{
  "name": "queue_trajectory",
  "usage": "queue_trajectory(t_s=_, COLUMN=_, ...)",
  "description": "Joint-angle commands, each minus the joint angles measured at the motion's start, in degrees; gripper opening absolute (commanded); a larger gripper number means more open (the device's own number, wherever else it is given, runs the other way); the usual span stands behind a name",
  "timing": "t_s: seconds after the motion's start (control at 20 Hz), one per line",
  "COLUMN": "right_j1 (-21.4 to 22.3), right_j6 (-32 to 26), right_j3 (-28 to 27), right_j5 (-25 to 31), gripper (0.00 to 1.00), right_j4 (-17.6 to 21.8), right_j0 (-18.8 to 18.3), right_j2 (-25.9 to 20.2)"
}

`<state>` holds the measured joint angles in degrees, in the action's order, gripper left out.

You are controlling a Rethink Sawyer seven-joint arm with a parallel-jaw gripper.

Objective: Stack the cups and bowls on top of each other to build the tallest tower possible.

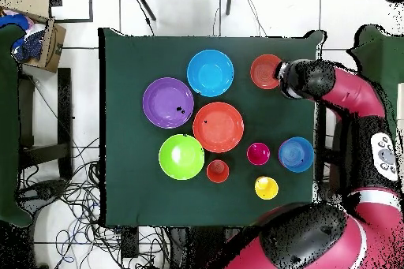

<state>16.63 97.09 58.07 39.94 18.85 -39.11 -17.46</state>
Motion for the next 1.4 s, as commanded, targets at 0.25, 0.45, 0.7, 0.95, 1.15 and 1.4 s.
queue_trajectory(t_s=0.25, right_j1=-3.6, right_j6=-6.0, right_j3=3.4, right_j5=-5.6, gripper=1.0, right_j4=5.4, right_j0=0.4, right_j2=-1.6)
queue_trajectory(t_s=0.45, right_j1=-4.9, right_j6=-5.7, right_j3=2.5, right_j5=-6.7, gripper=1.0, right_j4=6.3, right_j0=0.6, right_j2=-1.2)
queue_trajectory(t_s=0.7, right_j1=-5.6, right_j6=-6.4, right_j3=2.8, right_j5=-8.3, gripper=1.0, right_j4=7.7, right_j0=-0.1, right_j2=-1.3)
queue_trajectory(t_s=0.95, right_j1=-5.8, right_j6=-6.8, right_j3=3.0, right_j5=-8.8, gripper=1.0, right_j4=8.4, right_j0=-0.5, right_j2=-1.5)
queue_trajectory(t_s=1.15, right_j1=-6.4, right_j6=-7.4, right_j3=3.2, right_j5=-9.4, gripper=1.0, right_j4=9.2, right_j0=-1.0, right_j2=-1.8)
queue_trajectory(t_s=1.4, right_j1=-6.1, right_j6=-8.6, right_j3=4.1, right_j5=-10.2, gripper=1.0, right_j4=9.4, right_j0=-2.0, right_j2=-2.4)
